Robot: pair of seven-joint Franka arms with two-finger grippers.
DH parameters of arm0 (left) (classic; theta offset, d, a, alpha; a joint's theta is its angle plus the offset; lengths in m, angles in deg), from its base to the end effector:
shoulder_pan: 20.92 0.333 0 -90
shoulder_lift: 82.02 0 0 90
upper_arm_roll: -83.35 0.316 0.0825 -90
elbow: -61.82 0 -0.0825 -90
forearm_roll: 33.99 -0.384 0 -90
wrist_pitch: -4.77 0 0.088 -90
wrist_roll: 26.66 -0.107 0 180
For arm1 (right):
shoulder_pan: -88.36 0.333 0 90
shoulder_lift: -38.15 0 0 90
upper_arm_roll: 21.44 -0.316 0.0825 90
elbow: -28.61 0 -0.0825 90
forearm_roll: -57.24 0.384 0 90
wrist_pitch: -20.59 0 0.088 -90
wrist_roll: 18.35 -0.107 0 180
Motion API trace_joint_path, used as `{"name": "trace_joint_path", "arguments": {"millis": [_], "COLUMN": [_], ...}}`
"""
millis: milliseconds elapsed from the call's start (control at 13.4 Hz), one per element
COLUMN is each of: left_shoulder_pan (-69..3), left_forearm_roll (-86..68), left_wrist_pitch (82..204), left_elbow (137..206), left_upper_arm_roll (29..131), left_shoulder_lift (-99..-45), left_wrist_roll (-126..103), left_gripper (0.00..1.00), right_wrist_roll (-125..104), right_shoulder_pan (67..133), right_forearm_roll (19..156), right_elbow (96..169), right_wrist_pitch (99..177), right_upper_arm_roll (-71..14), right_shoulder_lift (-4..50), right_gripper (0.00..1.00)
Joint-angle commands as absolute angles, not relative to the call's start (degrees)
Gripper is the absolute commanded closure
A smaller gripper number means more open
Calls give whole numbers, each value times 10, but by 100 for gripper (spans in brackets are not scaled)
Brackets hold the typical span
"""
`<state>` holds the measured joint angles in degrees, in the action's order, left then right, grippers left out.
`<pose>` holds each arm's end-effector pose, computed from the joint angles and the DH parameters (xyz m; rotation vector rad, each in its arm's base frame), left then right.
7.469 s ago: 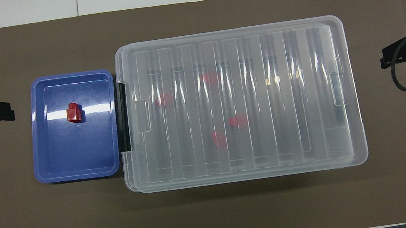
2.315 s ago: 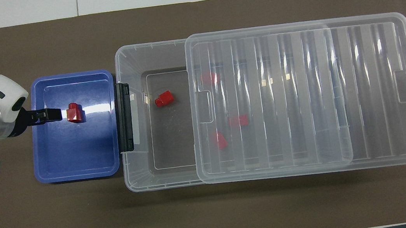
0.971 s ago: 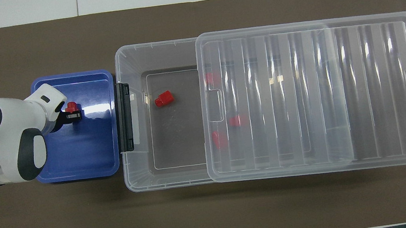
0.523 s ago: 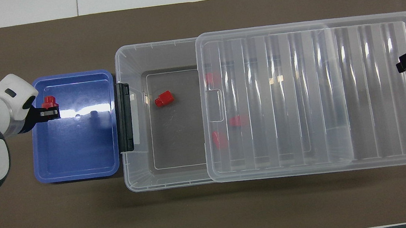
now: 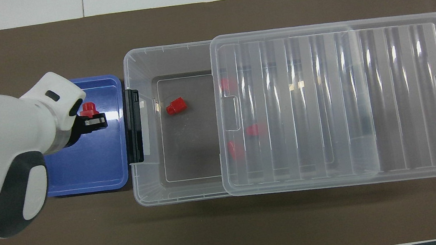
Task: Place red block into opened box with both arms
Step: 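Carry the red block into the opened box and open the left gripper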
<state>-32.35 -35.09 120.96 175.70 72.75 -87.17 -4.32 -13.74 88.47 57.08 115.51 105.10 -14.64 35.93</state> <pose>0.5050 -0.2060 0.5145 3.1180 -0.0036 0.2061 0.5527 -0.0638 0.6204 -3.1380 0.0574 0.1264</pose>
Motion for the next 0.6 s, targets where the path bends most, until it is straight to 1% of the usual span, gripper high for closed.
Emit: {"name": "trace_joint_path", "arguments": {"millis": [0,224,299,523], "left_shoulder_pan": [-391,-448,-462,-489], "left_forearm_roll": [-348,-348,-348,-348], "left_wrist_pitch": [1215,1230,1244,1291], "left_elbow": [1754,1756,1758,1791], "left_upper_arm_roll": [734,734,734,734], "left_shoulder_lift": [-865,-855,-844,-825], "left_wrist_roll": [29,73,82,104], "left_gripper": [100,100,100,100], "right_wrist_roll": [-159,-159,-158,-159], "right_shoulder_pan": [886,886,885,885], "right_forearm_roll": [572,573,575,575], "right_elbow": [1160,1159,1159,1159], "right_wrist_pitch": [1046,1044,1045,1046], "right_upper_arm_roll": [-149,-149,-148,-149], "right_shoulder_lift": [359,356,356,356], "right_gripper": [0,0,0,0]}}
